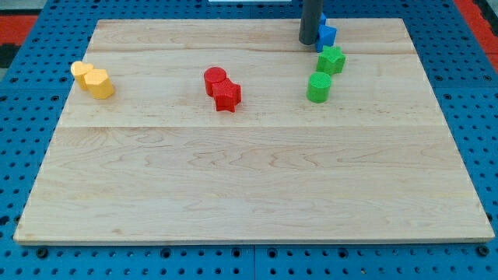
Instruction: Place the red circle below the green circle
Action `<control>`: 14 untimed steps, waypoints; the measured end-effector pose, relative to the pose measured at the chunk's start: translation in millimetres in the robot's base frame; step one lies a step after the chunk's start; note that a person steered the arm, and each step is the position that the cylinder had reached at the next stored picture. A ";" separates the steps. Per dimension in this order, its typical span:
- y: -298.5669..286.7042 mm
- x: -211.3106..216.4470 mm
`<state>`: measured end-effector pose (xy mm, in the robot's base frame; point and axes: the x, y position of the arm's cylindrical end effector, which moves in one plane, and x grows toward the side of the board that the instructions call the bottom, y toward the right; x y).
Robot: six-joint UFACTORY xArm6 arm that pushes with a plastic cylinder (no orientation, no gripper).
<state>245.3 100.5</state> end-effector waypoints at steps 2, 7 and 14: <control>-87.5 3.6; -165.6 103.3; -108.3 191.4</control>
<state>436.7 -7.8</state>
